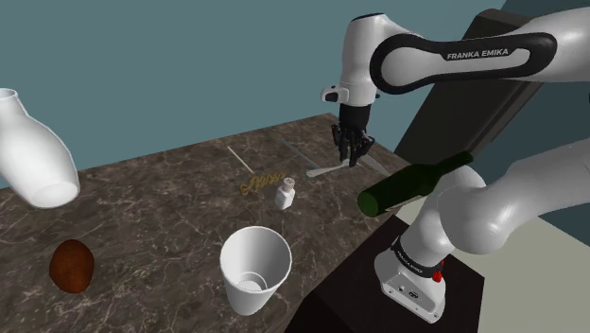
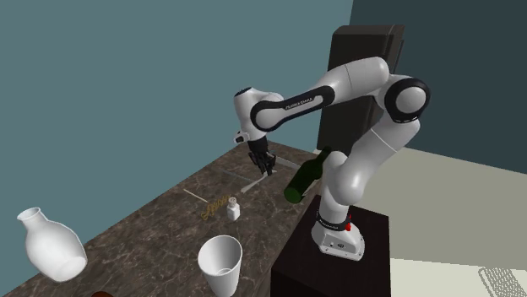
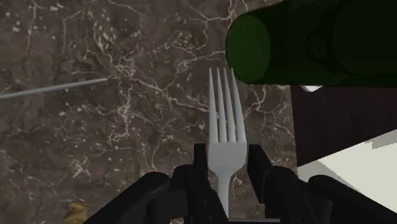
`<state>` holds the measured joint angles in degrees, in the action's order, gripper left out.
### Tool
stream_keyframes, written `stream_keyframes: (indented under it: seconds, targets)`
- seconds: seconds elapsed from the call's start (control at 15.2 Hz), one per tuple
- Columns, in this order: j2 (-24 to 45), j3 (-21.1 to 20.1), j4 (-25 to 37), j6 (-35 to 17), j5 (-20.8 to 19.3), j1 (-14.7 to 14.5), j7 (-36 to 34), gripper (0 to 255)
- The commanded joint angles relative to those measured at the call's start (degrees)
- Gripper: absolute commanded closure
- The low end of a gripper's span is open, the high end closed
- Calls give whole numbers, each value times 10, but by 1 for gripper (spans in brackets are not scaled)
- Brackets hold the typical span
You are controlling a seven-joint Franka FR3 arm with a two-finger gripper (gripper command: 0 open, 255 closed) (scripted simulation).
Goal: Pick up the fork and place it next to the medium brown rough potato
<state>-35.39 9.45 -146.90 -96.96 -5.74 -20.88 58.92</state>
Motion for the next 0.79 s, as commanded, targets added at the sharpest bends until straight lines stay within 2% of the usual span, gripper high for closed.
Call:
stream_keyframes:
  seconds: [0.0, 0.73]
  targets:
    - [24, -19, 21, -2, 22, -17, -24, 255]
    - [178, -108, 148, -33, 103, -86, -141, 255]
